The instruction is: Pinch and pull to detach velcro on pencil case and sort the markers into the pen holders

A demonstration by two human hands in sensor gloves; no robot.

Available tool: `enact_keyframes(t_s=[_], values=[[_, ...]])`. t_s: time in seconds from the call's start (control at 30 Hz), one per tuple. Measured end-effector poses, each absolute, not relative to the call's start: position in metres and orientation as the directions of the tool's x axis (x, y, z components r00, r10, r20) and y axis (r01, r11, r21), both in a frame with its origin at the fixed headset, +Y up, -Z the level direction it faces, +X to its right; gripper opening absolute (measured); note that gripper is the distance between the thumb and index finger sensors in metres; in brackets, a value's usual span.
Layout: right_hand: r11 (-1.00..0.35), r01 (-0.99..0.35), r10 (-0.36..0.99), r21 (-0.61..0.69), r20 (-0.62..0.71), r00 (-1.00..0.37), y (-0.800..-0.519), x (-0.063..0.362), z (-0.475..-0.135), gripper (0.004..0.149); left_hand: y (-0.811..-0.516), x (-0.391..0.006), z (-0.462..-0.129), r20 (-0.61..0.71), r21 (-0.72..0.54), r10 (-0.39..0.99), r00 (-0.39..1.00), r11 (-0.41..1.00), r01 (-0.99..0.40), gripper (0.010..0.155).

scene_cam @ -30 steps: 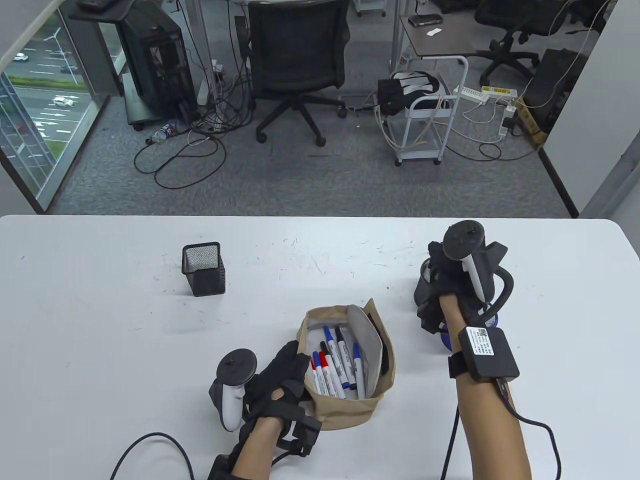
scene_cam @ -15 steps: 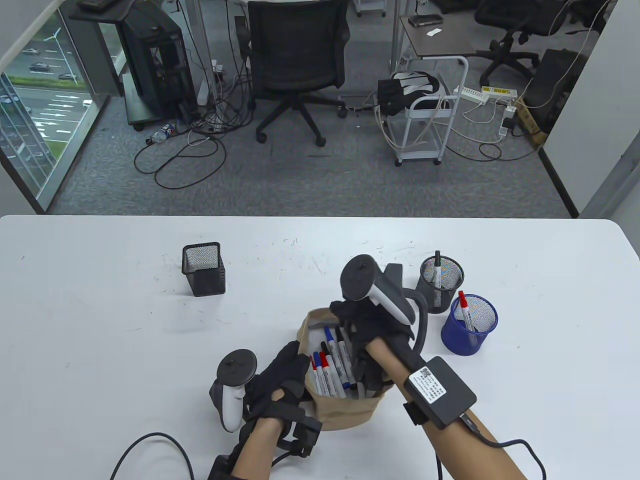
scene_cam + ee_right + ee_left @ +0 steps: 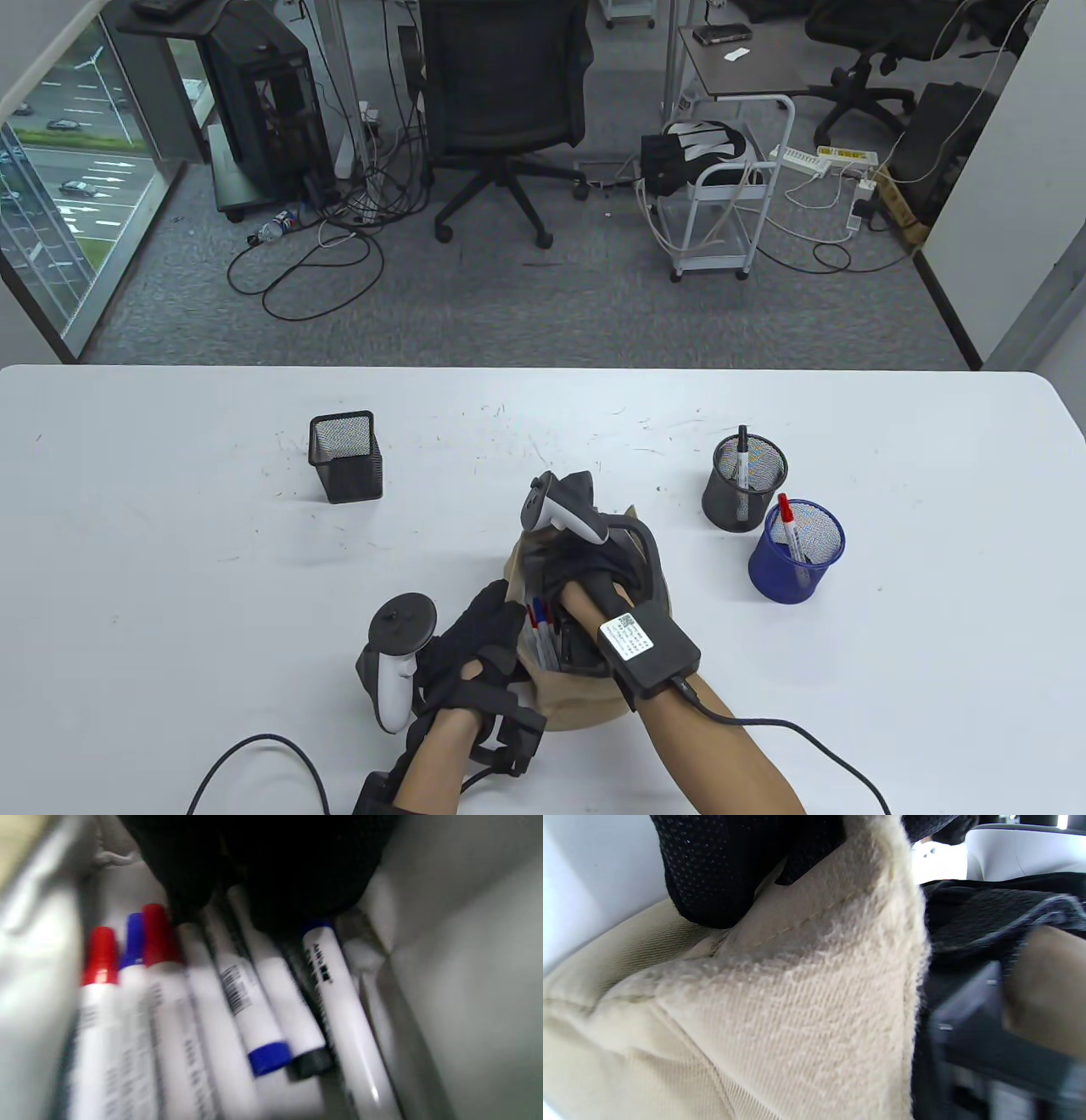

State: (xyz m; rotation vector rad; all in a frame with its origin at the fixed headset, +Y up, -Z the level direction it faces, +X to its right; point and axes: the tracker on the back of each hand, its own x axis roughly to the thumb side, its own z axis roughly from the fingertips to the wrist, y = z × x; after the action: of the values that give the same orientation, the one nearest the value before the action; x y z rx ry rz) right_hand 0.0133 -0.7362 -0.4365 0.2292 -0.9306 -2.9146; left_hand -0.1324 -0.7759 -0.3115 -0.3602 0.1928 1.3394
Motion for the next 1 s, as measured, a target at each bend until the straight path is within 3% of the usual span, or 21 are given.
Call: enact_keyframes(t_s=[0.27,0.4,0.53,0.63,0.73,0.83,1.0], values=[[-0.801,0.065,-0.15,0.595,-0.094,-0.984,-0.746,0.012,-0.439,0.07,-0.775,-0.13,-0.311,-0.334,-0.149,0.911,0.24,0.201,-0.968,0.067],[-0.818,0.047,-0.125,0.574,-0.097,-0.987,-0.733,0.013,-0.436,0.066,-0.774,-0.129,-0.311,-0.325,-0.155,0.912,0.252,0.211,-0.965,0.066],[-0.866,-0.105,0.094,0.489,-0.047,-0.994,-0.679,0.021,-0.419,0.061,-0.774,-0.129,-0.311,-0.326,-0.149,0.913,0.246,0.207,-0.967,0.066],[-0.907,-0.275,0.289,0.318,-0.003,-0.957,-0.629,0.044,-0.401,0.059,-0.774,-0.13,-0.311,-0.327,-0.149,0.913,0.246,0.207,-0.967,0.066],[-0.856,-0.497,0.495,0.143,-0.057,-0.867,-0.589,0.087,-0.401,0.058,-0.774,-0.13,-0.311,-0.325,-0.148,0.912,0.251,0.213,-0.966,0.066],[-0.718,-0.693,0.692,0.069,-0.038,-0.721,-0.575,0.133,-0.415,0.055,-0.774,-0.13,-0.311,-0.327,-0.149,0.913,0.244,0.205,-0.967,0.066],[-0.713,-0.687,0.702,-0.143,-0.149,-0.697,-0.585,0.195,-0.437,0.052,-0.775,-0.13,-0.312,-0.333,-0.158,0.911,0.244,0.201,-0.967,0.066]])
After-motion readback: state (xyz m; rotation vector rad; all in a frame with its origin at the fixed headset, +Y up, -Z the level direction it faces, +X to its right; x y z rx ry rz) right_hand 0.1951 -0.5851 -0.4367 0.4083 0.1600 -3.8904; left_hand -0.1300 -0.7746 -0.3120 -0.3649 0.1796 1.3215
